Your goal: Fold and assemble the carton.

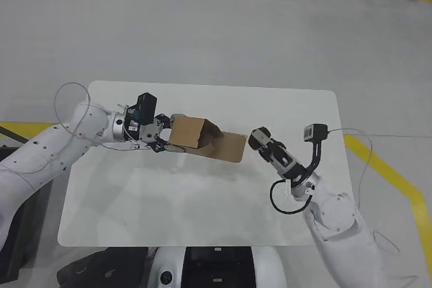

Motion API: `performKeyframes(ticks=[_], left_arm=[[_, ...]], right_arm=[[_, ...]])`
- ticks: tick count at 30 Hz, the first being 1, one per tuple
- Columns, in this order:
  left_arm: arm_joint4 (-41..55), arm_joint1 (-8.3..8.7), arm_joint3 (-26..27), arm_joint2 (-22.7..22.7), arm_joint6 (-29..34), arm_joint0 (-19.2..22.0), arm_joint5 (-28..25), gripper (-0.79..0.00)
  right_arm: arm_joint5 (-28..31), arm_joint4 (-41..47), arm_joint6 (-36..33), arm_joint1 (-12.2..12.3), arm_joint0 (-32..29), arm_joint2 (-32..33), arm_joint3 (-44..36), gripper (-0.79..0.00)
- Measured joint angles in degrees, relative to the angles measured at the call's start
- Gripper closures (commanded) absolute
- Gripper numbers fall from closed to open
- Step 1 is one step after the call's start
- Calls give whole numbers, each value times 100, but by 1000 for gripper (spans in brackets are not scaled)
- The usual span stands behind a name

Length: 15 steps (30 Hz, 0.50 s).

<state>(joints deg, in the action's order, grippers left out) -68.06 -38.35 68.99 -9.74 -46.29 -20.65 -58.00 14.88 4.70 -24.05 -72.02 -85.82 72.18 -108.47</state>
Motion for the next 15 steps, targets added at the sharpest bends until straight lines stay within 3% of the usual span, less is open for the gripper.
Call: performKeyframes(ticks=[3,5,7,15], left_arm=[[-78,-8,-33,0,0,4,0,-357],[-103,-18,-35,0,1,7,0,-357],[-139,-31,-26,0,1,12,0,-357],[-263,-86,-1,0,0,42,0,-360]], right_arm=[[15,-262,-108,3,75,-112,-44,-326],[-129,-345,-37,-10,137,-203,-49,-95],[-462,-460,156,-38,243,-338,-42,0],[-1410,-701,759,-171,688,-954,80,0]])
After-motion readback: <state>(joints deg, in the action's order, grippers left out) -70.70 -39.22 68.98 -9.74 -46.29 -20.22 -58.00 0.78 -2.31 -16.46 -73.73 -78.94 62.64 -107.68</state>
